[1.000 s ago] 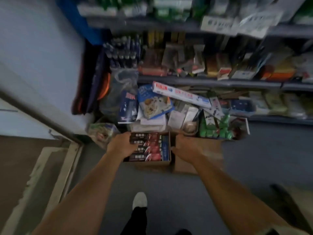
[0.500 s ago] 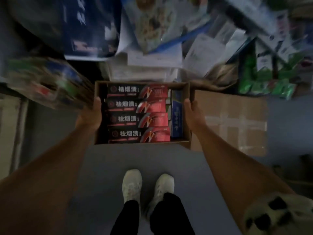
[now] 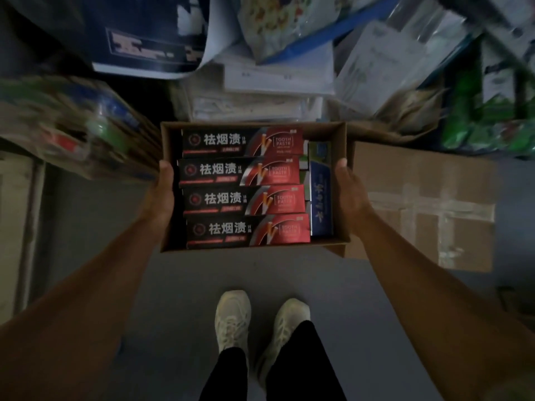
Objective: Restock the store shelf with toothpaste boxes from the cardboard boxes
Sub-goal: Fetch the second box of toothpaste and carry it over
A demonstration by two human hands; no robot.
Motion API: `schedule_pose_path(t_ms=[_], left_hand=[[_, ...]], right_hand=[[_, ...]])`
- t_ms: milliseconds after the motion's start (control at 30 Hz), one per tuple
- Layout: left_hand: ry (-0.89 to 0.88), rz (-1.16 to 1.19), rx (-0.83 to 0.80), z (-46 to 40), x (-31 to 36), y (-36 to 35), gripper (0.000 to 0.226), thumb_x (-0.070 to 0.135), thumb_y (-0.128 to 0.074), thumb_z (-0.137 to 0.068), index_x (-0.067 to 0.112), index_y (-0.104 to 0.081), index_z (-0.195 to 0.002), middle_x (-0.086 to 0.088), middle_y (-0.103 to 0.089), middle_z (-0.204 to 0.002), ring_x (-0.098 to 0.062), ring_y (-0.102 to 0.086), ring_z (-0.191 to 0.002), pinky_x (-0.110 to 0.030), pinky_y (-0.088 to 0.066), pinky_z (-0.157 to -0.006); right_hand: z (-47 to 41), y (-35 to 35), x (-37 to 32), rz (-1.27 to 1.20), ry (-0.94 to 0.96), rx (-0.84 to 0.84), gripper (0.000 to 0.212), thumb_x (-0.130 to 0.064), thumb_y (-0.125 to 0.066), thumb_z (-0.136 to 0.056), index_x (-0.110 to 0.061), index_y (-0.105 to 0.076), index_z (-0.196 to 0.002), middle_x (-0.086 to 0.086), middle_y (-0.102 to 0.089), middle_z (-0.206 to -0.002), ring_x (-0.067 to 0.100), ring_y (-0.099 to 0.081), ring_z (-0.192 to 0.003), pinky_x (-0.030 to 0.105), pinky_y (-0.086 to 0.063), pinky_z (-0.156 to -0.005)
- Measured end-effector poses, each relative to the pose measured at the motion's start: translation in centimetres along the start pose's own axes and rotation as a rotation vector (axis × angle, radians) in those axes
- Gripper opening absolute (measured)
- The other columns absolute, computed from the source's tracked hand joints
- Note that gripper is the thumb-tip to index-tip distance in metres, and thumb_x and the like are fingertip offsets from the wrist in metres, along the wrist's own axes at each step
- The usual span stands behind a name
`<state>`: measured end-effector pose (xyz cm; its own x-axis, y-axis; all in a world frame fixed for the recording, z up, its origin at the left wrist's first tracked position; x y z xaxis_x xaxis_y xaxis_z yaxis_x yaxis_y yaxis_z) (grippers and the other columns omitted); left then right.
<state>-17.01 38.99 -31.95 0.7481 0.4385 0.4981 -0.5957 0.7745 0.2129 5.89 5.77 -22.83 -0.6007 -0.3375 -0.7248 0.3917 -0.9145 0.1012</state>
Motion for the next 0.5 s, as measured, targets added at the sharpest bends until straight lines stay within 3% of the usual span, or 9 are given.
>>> schedule_pose_path(t_ms=[67, 133, 200, 300, 367, 433, 467, 500], left_hand=[[-0.002, 0.026, -0.044, 2.5, 0.6, -1.1, 0.11, 0.102, -0.038, -0.046, 0.032, -0.055, -0.129, -0.003, -0.061, -0.129, -0.031, -0.058, -0.119, -0.055, -0.043, -0.1], [-0.026, 0.06, -0.044, 5.6, 2.0, -1.6, 0.104, 0.1, -0.043, -0.047, 0.031, -0.063, -0.122, -0.005, -0.067, -0.121, -0.032, -0.063, -0.111, -0.055, -0.047, -0.095], [-0.038, 0.022, 0.001, 10.1, 4.6, -1.7, 0.113, 0.102, -0.041, -0.044, 0.027, -0.06, -0.126, -0.007, -0.064, -0.125, -0.033, -0.061, -0.114, -0.055, -0.046, -0.098], [-0.093, -0.082, 0.079, 17.2, 10.1, -1.8, 0.114, 0.098, -0.028, -0.057, 0.018, -0.047, -0.137, -0.008, -0.051, -0.138, -0.031, -0.05, -0.127, -0.051, -0.039, -0.107], [-0.111, -0.125, 0.074, 22.0, 13.7, -2.6, 0.106, 0.094, -0.029, -0.06, 0.021, -0.051, -0.133, -0.009, -0.054, -0.136, -0.032, -0.053, -0.123, -0.051, -0.042, -0.104], [-0.113, -0.09, 0.025, 26.8, 17.1, -4.0, 0.099, 0.098, -0.036, -0.052, 0.027, -0.064, -0.116, -0.009, -0.065, -0.121, -0.033, -0.064, -0.105, -0.053, -0.049, -0.094], [-0.135, -0.098, 0.002, 29.2, 19.2, -4.6, 0.095, 0.098, -0.038, -0.05, 0.028, -0.068, -0.107, -0.009, -0.069, -0.112, -0.033, -0.067, -0.098, -0.054, -0.051, -0.09], [-0.177, -0.131, -0.027, 32.0, 21.5, -5.4, 0.092, 0.097, -0.037, -0.051, 0.028, -0.069, -0.102, -0.01, -0.071, -0.107, -0.033, -0.068, -0.095, -0.054, -0.051, -0.089]], right_hand=[[1.0, 0.3, -0.9, -0.018, 0.006, -0.019, 0.054, -0.054, -0.034, -0.098, -0.013, -0.056, -0.126, 0.008, -0.068, -0.114, 0.024, -0.067, -0.102, 0.039, -0.054, -0.082], [2.5, 1.0, -2.0, -0.068, -0.003, -0.023, 0.054, -0.052, -0.037, -0.098, -0.01, -0.058, -0.123, 0.011, -0.068, -0.112, 0.028, -0.067, -0.101, 0.045, -0.054, -0.085], [5.3, 1.9, -4.5, -0.099, 0.008, -0.02, 0.058, -0.056, -0.043, -0.094, -0.007, -0.059, -0.122, 0.015, -0.068, -0.112, 0.031, -0.067, -0.101, 0.049, -0.053, -0.087], [9.8, 4.7, -7.6, -0.173, -0.024, -0.01, 0.087, -0.074, -0.063, -0.067, -0.005, -0.061, -0.119, 0.02, -0.067, -0.113, 0.038, -0.065, -0.104, 0.055, -0.051, -0.089], [12.9, 7.2, -10.0, -0.235, -0.026, 0.009, 0.096, -0.08, -0.068, -0.054, -0.007, -0.064, -0.117, 0.018, -0.068, -0.113, 0.038, -0.065, -0.104, 0.055, -0.051, -0.09], [18.0, 9.2, -15.3, -0.248, -0.006, 0.058, 0.079, -0.075, -0.06, -0.069, -0.009, -0.066, -0.113, 0.015, -0.07, -0.107, 0.037, -0.065, -0.103, 0.053, -0.049, -0.094], [20.2, 10.8, -17.4, -0.267, 0.007, 0.097, 0.062, -0.063, -0.053, -0.083, -0.008, -0.065, -0.109, 0.012, -0.071, -0.099, 0.035, -0.066, -0.095, 0.045, -0.052, -0.094], [22.4, 12.5, -19.3, -0.281, 0.012, 0.142, 0.045, -0.049, -0.046, -0.094, -0.008, -0.063, -0.104, 0.008, -0.069, -0.088, 0.027, -0.066, -0.082, 0.027, -0.056, -0.084]])
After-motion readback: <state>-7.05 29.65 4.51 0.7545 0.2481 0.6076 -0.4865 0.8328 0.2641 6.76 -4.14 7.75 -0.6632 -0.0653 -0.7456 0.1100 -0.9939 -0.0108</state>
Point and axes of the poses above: each hand's wrist, its own z-axis away from the middle knuckle, its own y-axis out of the back of the hand, x = y × z, the point moved 10 cm from there along -z, towards the middle knuckle
